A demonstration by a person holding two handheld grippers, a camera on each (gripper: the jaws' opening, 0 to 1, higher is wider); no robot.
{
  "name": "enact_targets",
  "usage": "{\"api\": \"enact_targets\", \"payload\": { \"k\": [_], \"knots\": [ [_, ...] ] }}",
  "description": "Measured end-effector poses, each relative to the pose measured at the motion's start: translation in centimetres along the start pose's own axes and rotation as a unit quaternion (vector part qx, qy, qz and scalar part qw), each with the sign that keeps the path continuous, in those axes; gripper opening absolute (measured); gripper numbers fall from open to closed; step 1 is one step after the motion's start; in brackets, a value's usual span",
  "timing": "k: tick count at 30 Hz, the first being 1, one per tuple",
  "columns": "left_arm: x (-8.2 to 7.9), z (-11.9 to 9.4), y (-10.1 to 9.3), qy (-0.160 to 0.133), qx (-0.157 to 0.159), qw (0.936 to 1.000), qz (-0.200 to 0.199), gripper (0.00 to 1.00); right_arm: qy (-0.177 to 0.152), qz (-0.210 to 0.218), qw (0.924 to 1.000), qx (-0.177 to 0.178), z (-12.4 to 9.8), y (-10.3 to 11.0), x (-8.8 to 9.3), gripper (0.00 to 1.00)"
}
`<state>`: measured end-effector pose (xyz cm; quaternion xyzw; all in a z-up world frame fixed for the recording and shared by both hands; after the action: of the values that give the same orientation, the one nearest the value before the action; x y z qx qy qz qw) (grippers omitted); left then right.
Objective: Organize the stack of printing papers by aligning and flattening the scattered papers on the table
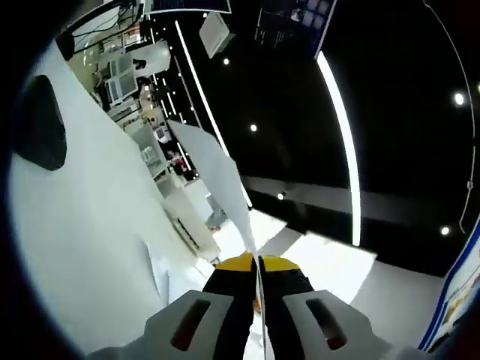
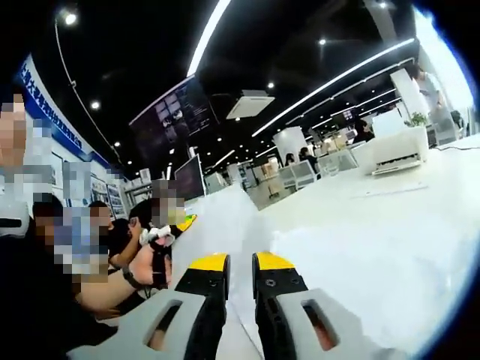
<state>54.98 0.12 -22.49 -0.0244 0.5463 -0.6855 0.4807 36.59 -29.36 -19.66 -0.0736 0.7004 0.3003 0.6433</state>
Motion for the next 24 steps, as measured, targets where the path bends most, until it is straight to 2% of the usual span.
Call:
{"api": "enact_targets", "payload": {
  "k": [4,8,16,21,24],
  "knots": [
    [-0.2,-0.3,0.1,-0.009,-0.015,0.9997,0.016,0.06,-0.009,-0.002,1.0000,0.002,-0.2,0.1,-0.3,0.08],
    [0.0,-0.3,-0.2,-0.004,-0.025,0.9979,0.059,0.06,-0.015,0.000,0.9999,0.005,-0.3,0.4,-0.1,0.09],
    [-0.1,-0.6,0.2,-0.007,-0.036,0.9974,0.062,0.06,-0.017,0.003,0.9997,0.016,-0.8,0.3,0.2,0.09],
    [-0.6,-0.7,0.6,0.010,-0.065,0.9904,0.121,0.06,-0.021,0.007,0.9994,0.025,-1.0,0.1,0.3,0.11],
    [-0.5,-0.9,0.7,0.013,-0.072,0.9887,0.131,0.06,-0.023,0.007,0.9993,0.029,-1.1,0.1,0.4,0.12]
  ]
}}
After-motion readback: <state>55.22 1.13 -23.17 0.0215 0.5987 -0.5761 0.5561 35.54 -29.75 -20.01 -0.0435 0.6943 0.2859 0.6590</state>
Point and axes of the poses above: the point that each gripper's makers call its tool centre point, and the gripper's own axes: z roughly forward along the fingers, y roughly to its left, x roughly out of its underside, the point moved 8 cm from there along -z, roughly backward along the fingers, and after that the axes turned 3 degrees about -x, right-handed, at the moved point
